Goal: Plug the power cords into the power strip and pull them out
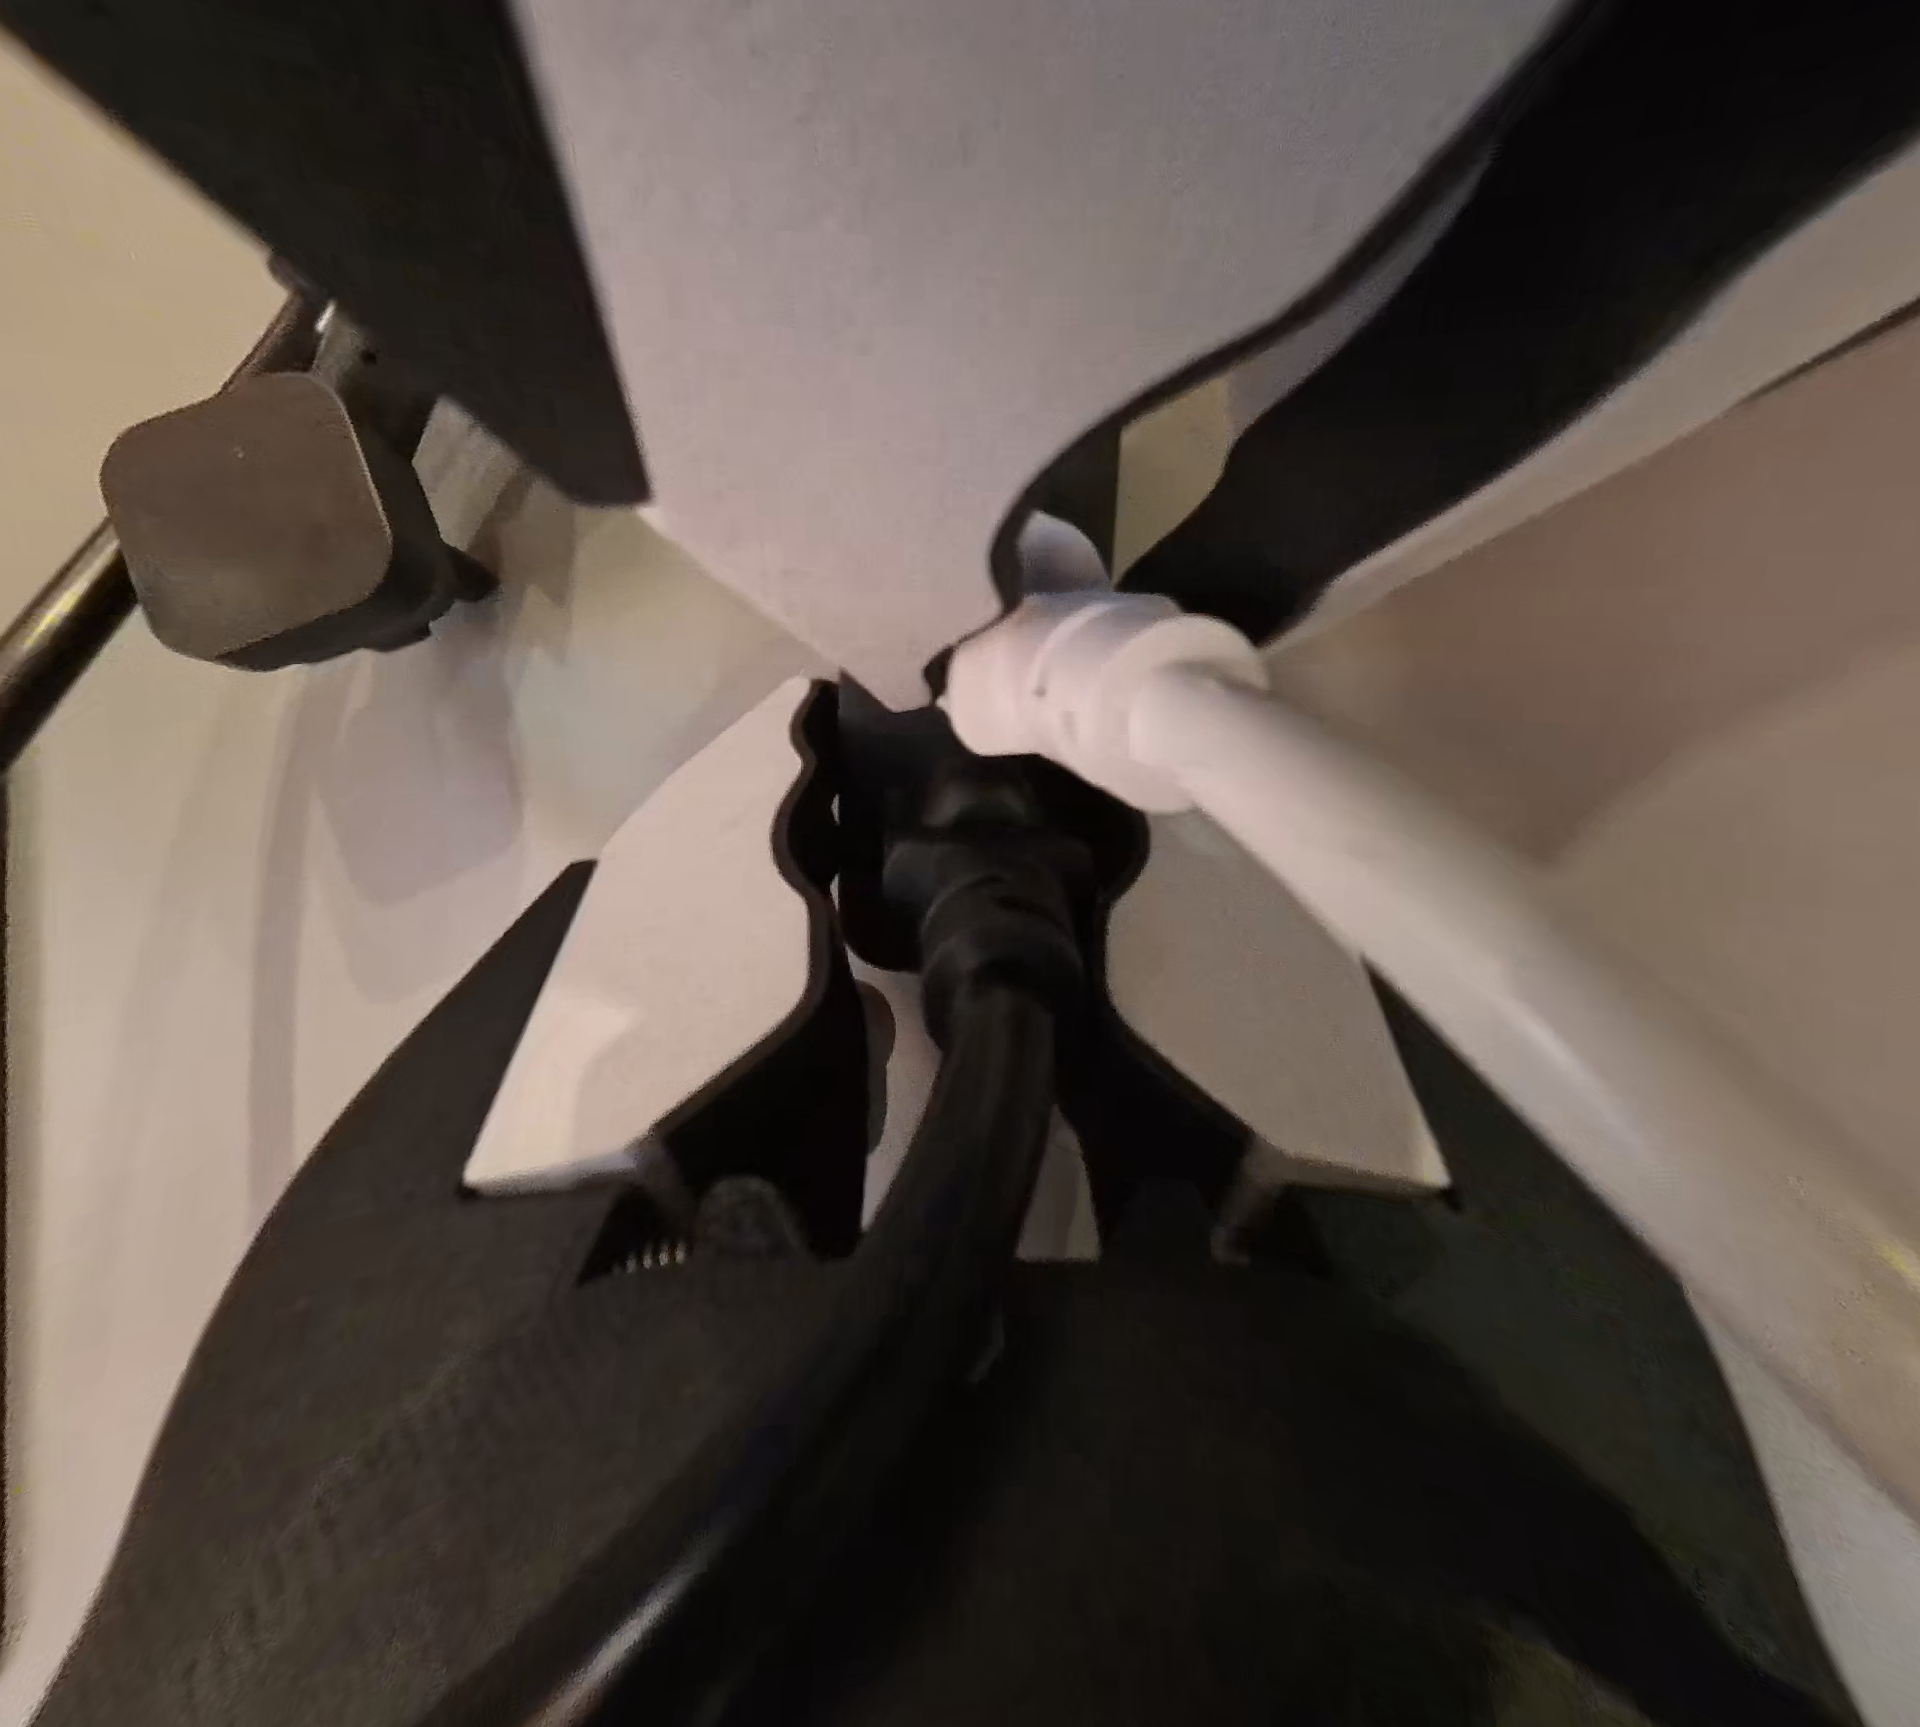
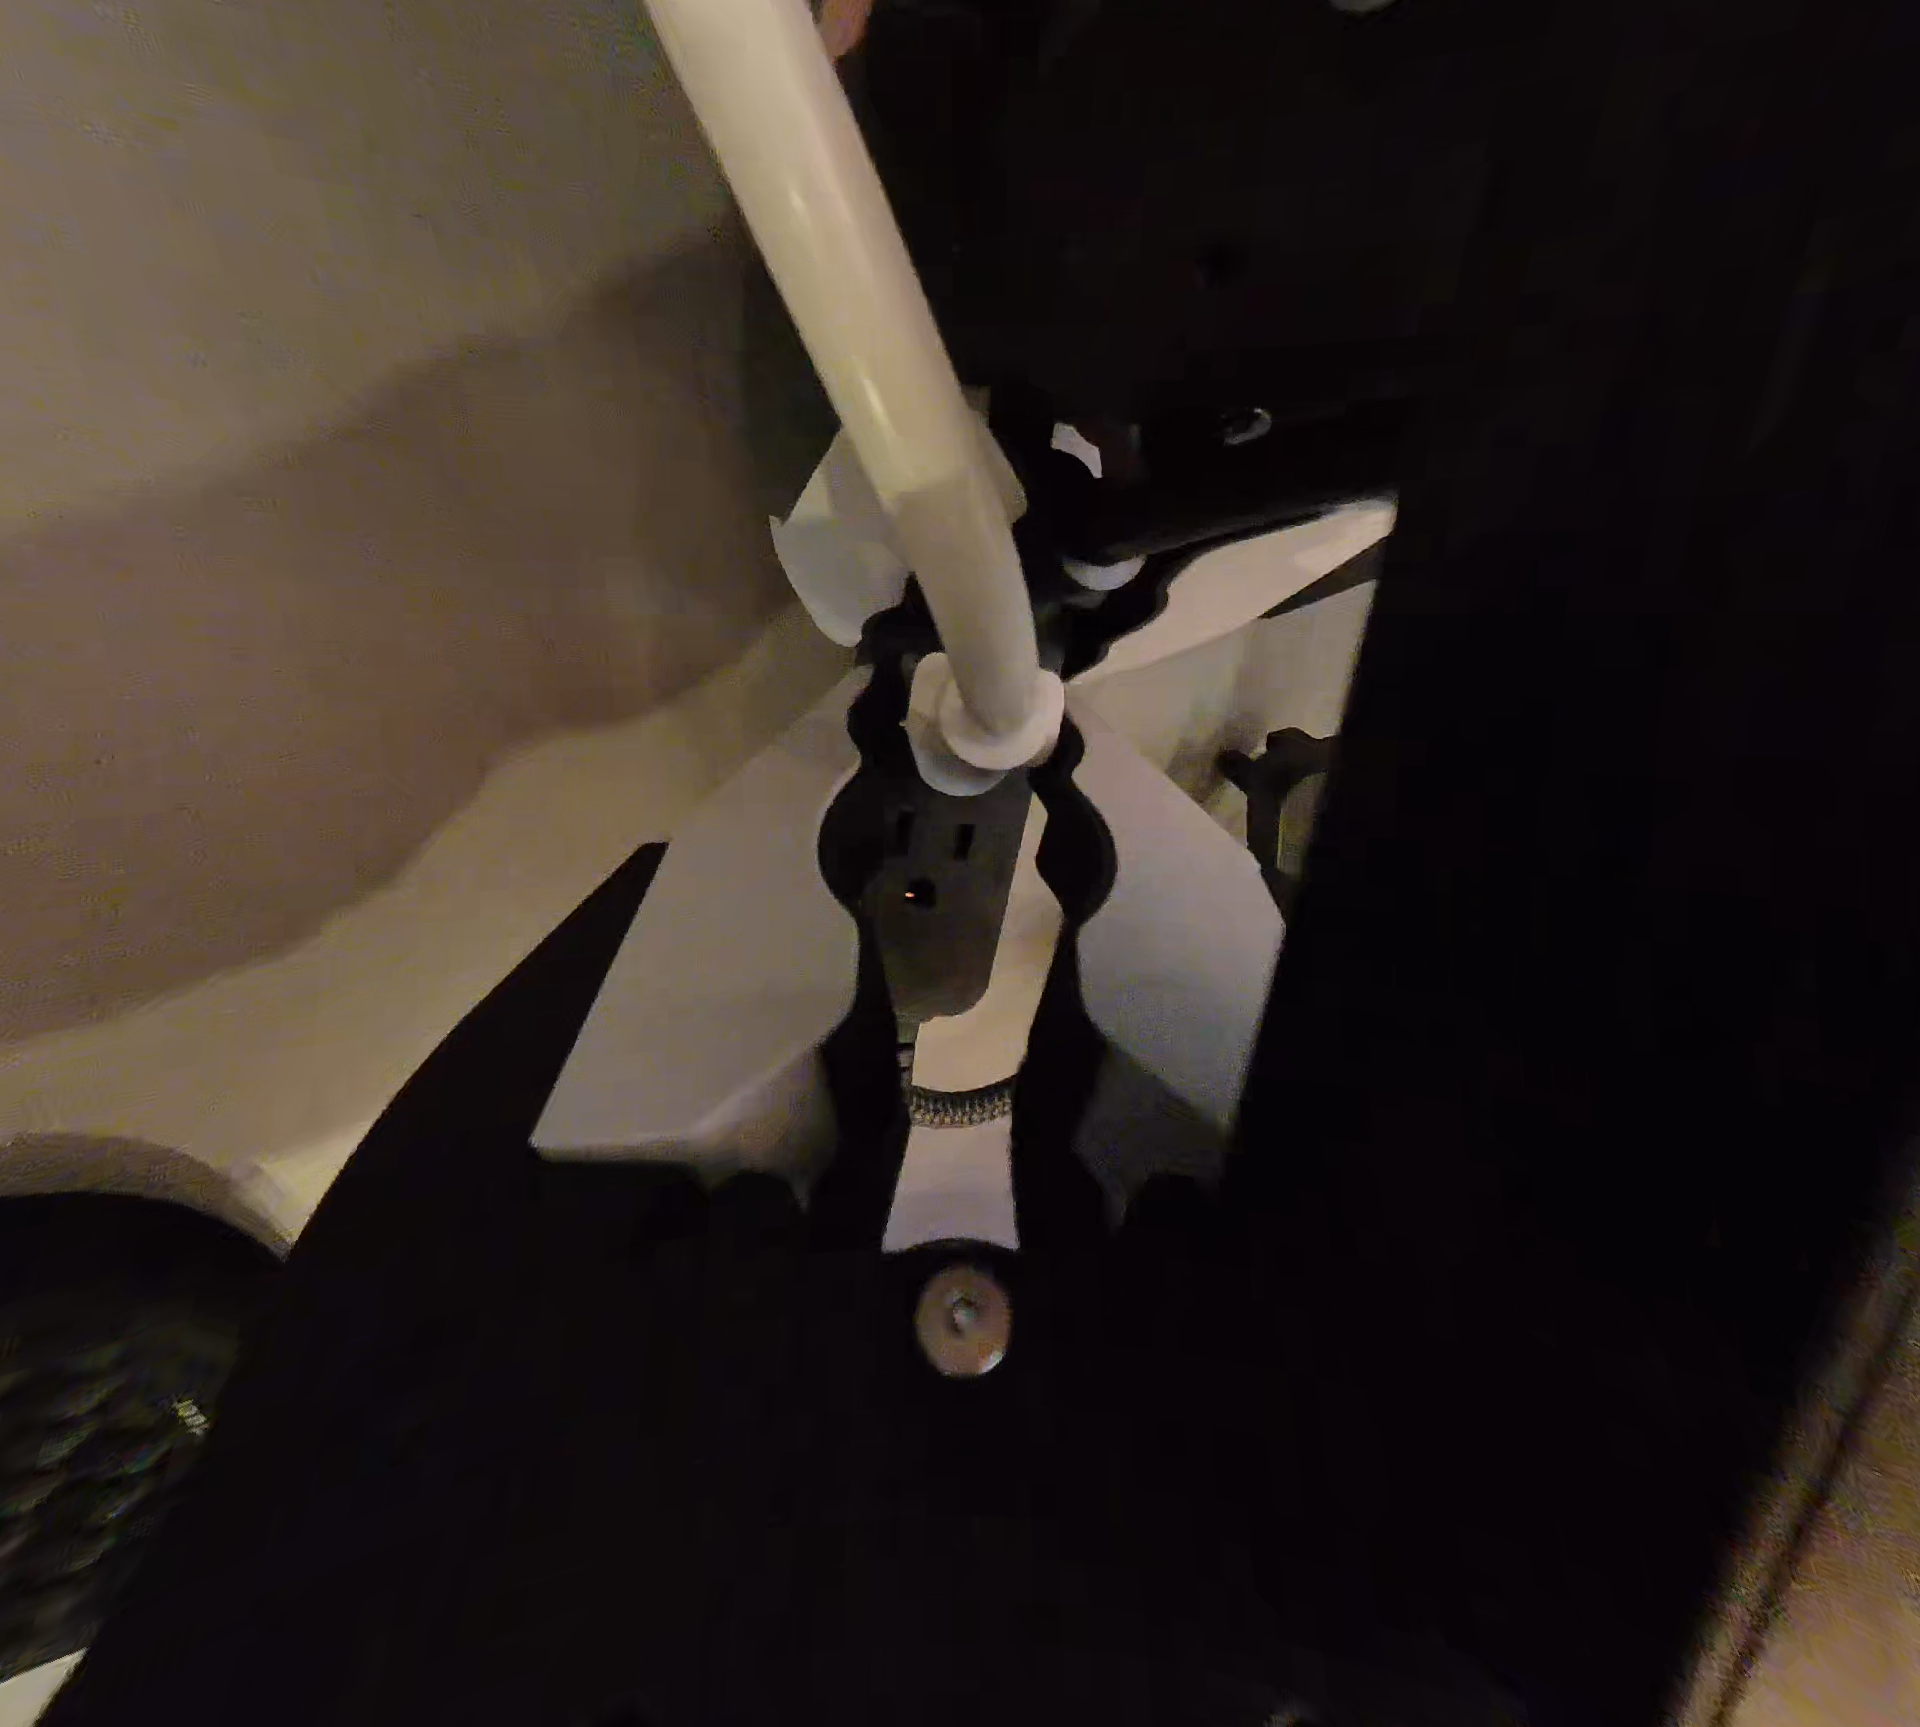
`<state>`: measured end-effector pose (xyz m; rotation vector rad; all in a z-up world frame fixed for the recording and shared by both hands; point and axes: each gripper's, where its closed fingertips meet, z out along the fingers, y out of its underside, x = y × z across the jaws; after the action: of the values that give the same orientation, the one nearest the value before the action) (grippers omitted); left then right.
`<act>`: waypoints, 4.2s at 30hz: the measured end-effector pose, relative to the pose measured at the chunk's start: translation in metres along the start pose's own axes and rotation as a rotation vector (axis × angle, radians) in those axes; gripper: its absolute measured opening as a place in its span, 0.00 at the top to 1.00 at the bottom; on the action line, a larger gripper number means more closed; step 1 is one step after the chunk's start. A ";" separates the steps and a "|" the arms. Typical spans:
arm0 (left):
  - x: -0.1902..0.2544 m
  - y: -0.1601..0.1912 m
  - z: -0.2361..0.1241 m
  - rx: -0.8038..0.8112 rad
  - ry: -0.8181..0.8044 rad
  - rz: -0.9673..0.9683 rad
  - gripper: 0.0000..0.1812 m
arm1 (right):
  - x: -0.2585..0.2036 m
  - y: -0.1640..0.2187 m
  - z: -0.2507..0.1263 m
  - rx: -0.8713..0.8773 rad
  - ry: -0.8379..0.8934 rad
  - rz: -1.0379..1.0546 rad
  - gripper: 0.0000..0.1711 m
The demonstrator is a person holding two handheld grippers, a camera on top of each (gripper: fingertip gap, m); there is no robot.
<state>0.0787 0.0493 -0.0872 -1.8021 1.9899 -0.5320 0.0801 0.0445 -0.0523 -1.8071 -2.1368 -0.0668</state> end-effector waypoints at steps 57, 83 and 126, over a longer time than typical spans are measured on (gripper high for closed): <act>-0.010 0.025 -0.014 0.067 -0.039 -0.111 0.75 | 0.020 0.135 -0.194 0.503 0.197 0.722 0.87; -0.012 0.025 -0.013 0.085 -0.039 -0.125 0.76 | 0.080 0.327 -0.273 0.395 0.474 1.060 0.94; 0.031 0.038 -0.025 0.104 -0.112 -0.181 0.74 | -0.030 0.015 0.019 0.317 -0.154 0.790 0.66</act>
<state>0.0309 0.0225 -0.0875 -1.9140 1.7049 -0.5648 0.0937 0.0239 -0.0812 -2.3441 -1.2707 0.5767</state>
